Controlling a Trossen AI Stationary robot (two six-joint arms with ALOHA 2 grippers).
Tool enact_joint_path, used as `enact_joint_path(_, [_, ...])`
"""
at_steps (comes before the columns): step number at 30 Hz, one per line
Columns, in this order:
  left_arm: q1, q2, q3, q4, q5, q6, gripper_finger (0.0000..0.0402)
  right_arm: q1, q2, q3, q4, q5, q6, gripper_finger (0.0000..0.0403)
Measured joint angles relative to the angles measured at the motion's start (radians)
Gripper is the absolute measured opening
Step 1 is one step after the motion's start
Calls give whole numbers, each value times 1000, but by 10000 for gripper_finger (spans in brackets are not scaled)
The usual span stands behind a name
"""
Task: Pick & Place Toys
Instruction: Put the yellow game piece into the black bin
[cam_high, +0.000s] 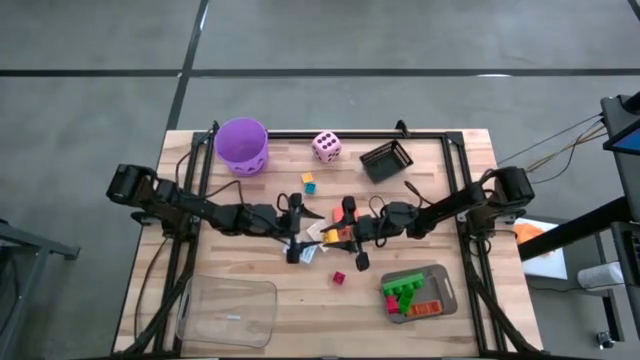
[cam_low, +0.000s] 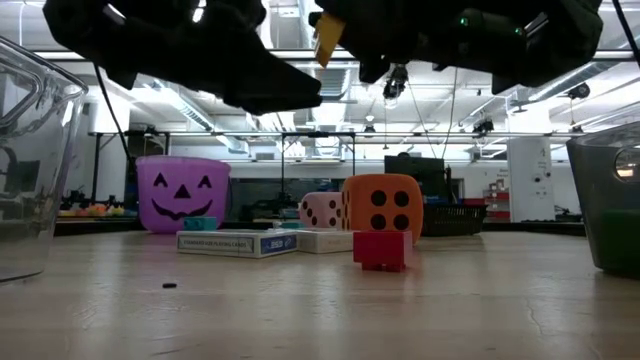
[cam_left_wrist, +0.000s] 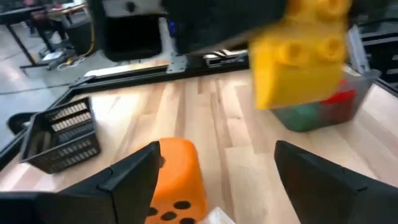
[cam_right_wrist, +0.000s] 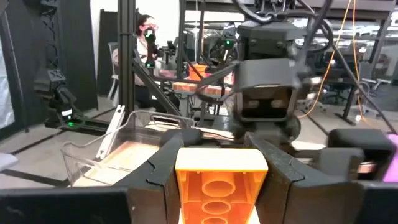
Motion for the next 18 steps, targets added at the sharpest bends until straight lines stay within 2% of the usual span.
enact_joint_path(4, [1, -15, 0, -27, -13, 6, 321, 36, -18, -2, -35, 7, -6, 133])
enact_joint_path(8, [0, -29, -10, -73, -36, 5, 322, 97, -40, -17, -163, 12, 16, 133])
enact_joint_path(13, [2, -34, -26, -73, -56, -11, 323, 211, -137, -22, -459, 70, 81, 133])
enact_joint_path(18, [2, -34, -26, -68, -57, -13, 323, 356, -284, 26, -861, 210, 190, 133])
